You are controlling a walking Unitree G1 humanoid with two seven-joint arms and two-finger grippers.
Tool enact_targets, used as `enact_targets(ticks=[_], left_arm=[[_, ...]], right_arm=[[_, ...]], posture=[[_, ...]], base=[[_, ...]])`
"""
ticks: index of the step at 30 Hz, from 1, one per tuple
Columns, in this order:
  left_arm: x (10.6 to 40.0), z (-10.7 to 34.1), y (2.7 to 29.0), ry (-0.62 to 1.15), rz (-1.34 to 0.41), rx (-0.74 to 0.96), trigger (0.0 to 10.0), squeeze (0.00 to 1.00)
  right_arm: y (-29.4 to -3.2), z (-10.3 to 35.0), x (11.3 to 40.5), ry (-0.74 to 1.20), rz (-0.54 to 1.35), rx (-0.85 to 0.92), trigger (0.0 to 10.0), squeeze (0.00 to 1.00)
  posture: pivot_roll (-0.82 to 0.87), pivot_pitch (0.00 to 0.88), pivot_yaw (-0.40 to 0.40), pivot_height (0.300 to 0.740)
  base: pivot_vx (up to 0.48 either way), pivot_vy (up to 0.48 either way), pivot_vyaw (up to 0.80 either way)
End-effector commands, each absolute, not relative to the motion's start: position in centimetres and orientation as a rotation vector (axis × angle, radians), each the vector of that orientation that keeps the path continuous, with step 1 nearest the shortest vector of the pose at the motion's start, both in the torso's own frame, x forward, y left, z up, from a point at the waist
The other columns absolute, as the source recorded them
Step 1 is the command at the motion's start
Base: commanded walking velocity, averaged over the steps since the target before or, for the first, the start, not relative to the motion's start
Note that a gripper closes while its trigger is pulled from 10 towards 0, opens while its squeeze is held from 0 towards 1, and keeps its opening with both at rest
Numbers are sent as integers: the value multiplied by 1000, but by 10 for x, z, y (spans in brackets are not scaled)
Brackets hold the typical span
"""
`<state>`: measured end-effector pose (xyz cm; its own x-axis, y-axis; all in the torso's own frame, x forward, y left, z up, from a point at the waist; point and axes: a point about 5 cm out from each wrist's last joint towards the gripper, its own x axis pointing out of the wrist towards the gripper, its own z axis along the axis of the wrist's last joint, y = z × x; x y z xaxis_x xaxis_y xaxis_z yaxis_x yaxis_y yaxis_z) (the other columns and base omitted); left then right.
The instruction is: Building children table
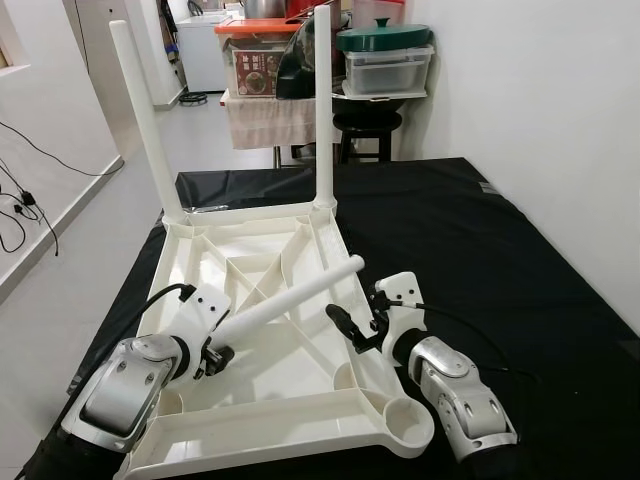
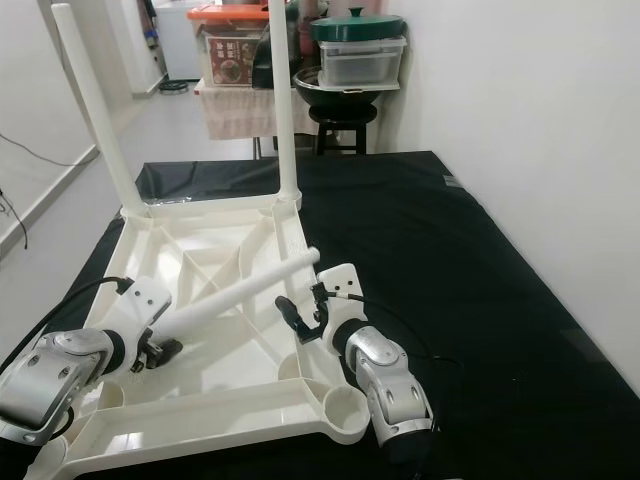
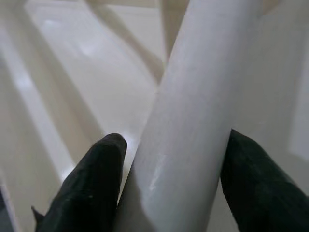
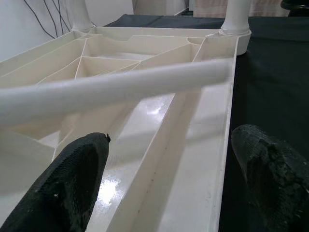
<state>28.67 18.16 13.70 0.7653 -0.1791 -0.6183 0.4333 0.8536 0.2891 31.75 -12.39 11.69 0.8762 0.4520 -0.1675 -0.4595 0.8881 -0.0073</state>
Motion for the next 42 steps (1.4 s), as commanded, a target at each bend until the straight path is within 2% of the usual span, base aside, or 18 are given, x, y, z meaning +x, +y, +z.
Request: enact_targets(ticks=[1,10,15,16,17,20,21,23,24,26,29,30,31,32,33,34,38,42], left_arm=[[280,120,184,700,-358,424,0,0],[285,124,181,661,-364,406,0,0],[294,139,174,565,-375,346,0,0],[301,152,169,464,-396,343,0,0],[301,152,169,464,-396,343,0,0],[315,181,163,245,-372,264,0,0],[315,181,163,245,-372,264,0,0],[321,205,158,78,-370,222,0,0],[321,205,158,78,-370,222,0,0],[322,227,152,-94,-397,215,0,0],[322,234,149,-163,-417,215,431,0],[318,244,142,-264,-490,194,2314,0],[318,244,142,-264,-490,194,2314,0],[314,246,135,-291,-559,162,6863,0],[311,247,131,-306,-606,139,6863,0],[298,248,121,-333,-791,73,10000,0],[286,249,117,-392,-926,7,10000,0],[275,246,130,-416,-1102,-98,10000,0]], right_arm=[[-126,115,317,183,462,-49,10000,0],[-129,117,319,177,446,-32,10000,0],[-130,122,322,155,433,8,10000,0],[-132,125,323,145,424,24,10000,0],[-132,125,323,145,424,24,10000,0],[-134,127,326,129,406,56,10000,0],[-134,127,326,129,406,56,10000,0],[-134,131,328,112,398,96,10000,0],[-134,131,328,112,398,96,10000,0],[-133,135,329,90,398,148,10000,0],[-132,138,330,76,401,175,10000,0],[-129,147,331,32,420,260,10000,0],[-129,147,331,32,420,260,10000,0],[-130,154,331,4,436,300,10000,0],[-130,158,332,-14,447,325,10000,0],[-134,168,331,-62,486,371,10000,0],[-140,177,330,-108,518,413,10000,0],[-159,215,311,-319,765,559,10000,0]], posture=[[13,0,1,740],[10,0,-3,740],[11,0,-4,740],[11,0,-4,740],[11,0,-4,740],[12,0,-12,740],[12,0,-12,740],[13,0,-16,740],[13,0,-16,740],[14,0,-18,740],[14,0,-18,740],[10,0,-11,740],[10,0,-11,740],[8,0,-8,740],[8,0,-8,740],[5,0,-5,740],[3,0,-4,740],[6,0,-4,740]], base=[[0,0,0],[0,0,0],[0,0,0],[0,0,0],[0,0,0],[0,0,0],[0,0,0],[0,0,0],[0,0,0],[0,0,0],[0,0,0],[0,0,0],[0,0,0],[0,0,0],[0,0,0],[0,0,0],[0,0,0],[0,0,0]])
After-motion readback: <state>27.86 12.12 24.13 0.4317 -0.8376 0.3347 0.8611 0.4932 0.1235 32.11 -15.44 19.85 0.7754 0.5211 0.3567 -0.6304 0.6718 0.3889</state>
